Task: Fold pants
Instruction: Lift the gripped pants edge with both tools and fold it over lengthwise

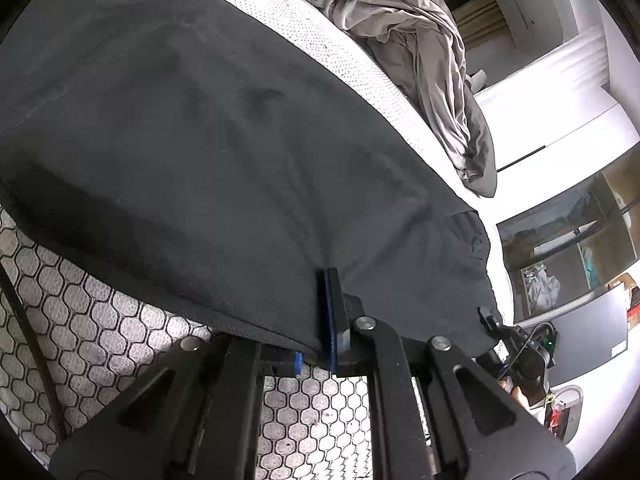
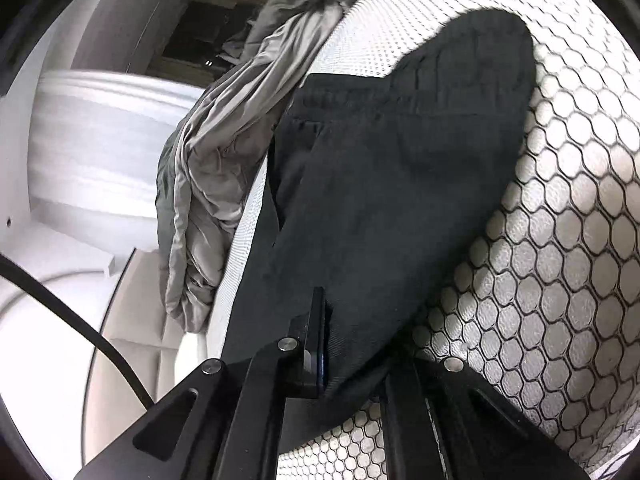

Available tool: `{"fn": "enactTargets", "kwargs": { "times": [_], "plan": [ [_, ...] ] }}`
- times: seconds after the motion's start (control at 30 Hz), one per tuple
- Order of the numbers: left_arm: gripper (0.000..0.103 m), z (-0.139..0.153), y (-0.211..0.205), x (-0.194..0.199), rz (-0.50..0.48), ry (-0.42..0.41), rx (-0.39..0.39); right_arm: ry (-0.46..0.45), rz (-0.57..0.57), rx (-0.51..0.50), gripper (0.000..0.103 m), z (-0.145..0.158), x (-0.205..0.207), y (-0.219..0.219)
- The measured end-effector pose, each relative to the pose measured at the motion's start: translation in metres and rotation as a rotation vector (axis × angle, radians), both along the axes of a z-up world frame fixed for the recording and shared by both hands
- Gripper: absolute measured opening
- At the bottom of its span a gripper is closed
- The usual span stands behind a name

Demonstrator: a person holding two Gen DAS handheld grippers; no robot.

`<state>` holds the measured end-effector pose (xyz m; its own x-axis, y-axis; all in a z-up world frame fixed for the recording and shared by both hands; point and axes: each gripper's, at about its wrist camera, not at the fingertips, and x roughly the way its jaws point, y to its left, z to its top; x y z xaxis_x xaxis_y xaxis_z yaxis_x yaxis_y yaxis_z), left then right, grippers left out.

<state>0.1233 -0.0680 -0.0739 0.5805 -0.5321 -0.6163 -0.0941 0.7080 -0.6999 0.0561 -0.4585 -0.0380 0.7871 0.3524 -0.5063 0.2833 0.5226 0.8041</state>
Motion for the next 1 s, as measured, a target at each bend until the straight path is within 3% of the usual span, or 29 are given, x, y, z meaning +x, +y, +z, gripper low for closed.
{"fn": "enactTargets", "kwargs": {
  "times": [0.1,0.17,0.37,0.5,0.6,0.7,0.83,0.87,0.9,1.0],
  "plan": [
    [0.009,-0.001,0.002,0.000,-0.006,0.001,-0.017,-0.030,-0.081,-0.012,0.004,0.010,-0.008,-0.022],
    [0.009,-0.002,0.001,0.000,-0.008,0.000,-0.018,0.004,-0.191,-0.007,0.004,0.008,-0.019,-0.044],
    [0.008,-0.002,-0.001,0.001,0.001,0.005,-0.022,-0.013,-0.193,0.088,0.008,-0.001,-0.029,-0.064],
    [0.008,-0.002,0.001,0.001,0.005,0.008,-0.019,-0.019,-0.097,0.189,0.030,-0.005,-0.025,-0.049],
    [0.008,-0.002,0.002,-0.001,0.011,0.009,-0.014,-0.026,0.036,0.155,0.041,0.002,-0.017,-0.010],
    [0.008,-0.002,0.002,-0.002,0.015,0.008,-0.005,-0.016,0.124,0.101,0.043,0.001,-0.005,0.029],
    [0.008,-0.002,0.002,-0.003,0.019,0.002,-0.005,0.002,0.132,0.019,0.042,-0.001,0.030,0.050],
    [0.008,-0.002,0.002,-0.003,0.021,0.000,-0.005,0.000,0.121,-0.003,0.035,-0.002,0.035,0.050],
    [0.008,-0.002,0.002,-0.004,0.022,-0.003,-0.003,0.009,0.100,-0.041,0.019,-0.002,0.037,0.047],
    [0.009,-0.002,0.003,-0.005,0.017,-0.003,-0.007,0.029,-0.043,-0.067,0.010,-0.002,0.040,0.020]
  ]
}}
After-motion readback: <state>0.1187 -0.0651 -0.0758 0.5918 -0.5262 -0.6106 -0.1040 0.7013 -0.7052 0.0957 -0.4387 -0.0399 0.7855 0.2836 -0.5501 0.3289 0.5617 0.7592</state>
